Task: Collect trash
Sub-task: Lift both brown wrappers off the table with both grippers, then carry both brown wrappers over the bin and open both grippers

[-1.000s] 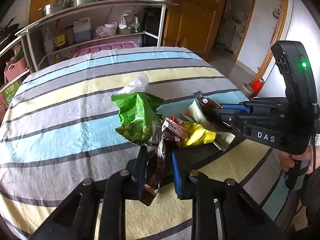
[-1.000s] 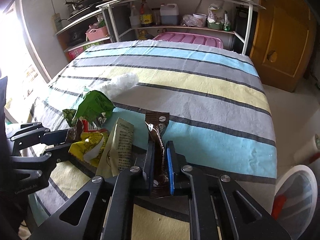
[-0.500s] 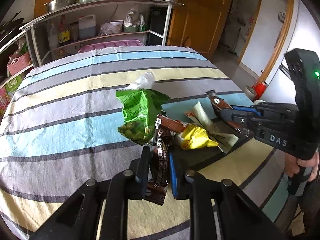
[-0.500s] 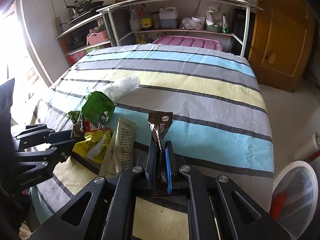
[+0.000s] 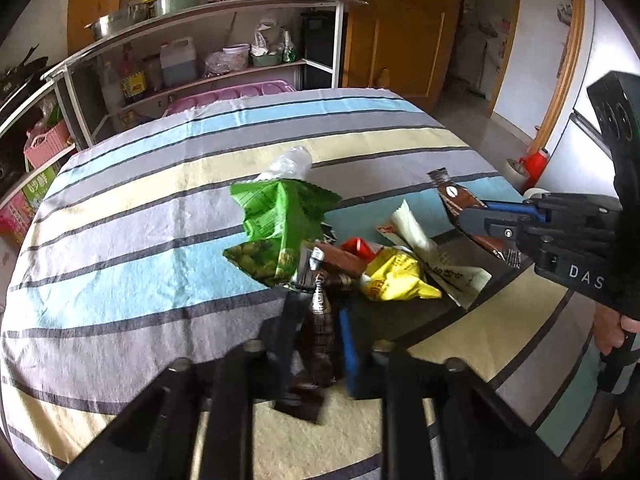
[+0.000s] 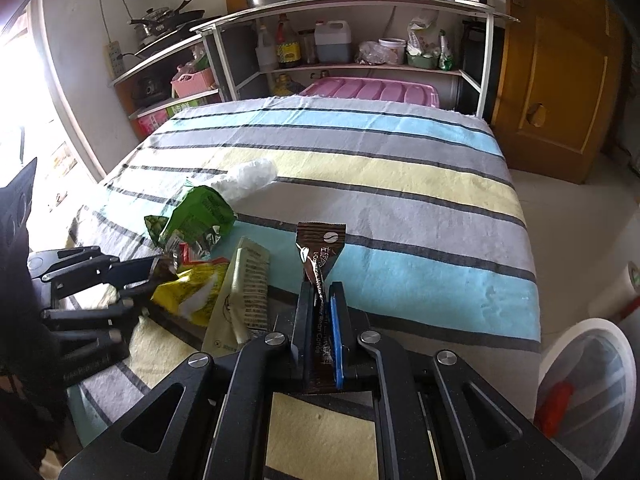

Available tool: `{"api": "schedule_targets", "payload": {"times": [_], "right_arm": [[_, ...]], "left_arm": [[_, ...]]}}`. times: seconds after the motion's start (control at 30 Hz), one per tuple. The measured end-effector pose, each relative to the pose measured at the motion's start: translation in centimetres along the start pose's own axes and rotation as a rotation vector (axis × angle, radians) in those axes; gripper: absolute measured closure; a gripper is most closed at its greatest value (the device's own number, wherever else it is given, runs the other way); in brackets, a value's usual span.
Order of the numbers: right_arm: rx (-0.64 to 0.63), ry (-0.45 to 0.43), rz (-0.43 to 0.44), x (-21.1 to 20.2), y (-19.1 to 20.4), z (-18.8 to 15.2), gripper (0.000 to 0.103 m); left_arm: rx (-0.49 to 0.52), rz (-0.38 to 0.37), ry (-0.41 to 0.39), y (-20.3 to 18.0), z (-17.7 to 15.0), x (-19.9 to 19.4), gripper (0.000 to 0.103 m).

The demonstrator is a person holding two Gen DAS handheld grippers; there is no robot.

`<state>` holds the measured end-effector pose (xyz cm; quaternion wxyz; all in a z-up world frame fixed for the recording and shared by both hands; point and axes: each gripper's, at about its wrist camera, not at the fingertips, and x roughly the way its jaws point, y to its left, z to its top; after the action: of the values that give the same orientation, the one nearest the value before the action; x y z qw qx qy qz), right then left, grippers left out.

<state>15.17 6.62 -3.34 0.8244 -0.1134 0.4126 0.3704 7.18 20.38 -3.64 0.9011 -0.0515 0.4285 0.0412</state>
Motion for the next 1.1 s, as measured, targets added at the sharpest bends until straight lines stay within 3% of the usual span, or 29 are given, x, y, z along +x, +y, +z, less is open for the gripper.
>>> {"api": "schedule_targets", "payload": {"times": [0.53, 1.1], "right_arm": [[0.035, -0.069, -0.001, -3.3, -1.0, -0.7, 0.095], [0.13, -0.164, -0.06, -9.6, -5.4, -2.7, 0.095]], "left_arm": [[-0.008, -0.016, -0.074, -0.8, 0.6, -3.9, 0.085], [0.082, -0.108, -0.131, -7.8, 3.6, -5.2, 0.085]]}}
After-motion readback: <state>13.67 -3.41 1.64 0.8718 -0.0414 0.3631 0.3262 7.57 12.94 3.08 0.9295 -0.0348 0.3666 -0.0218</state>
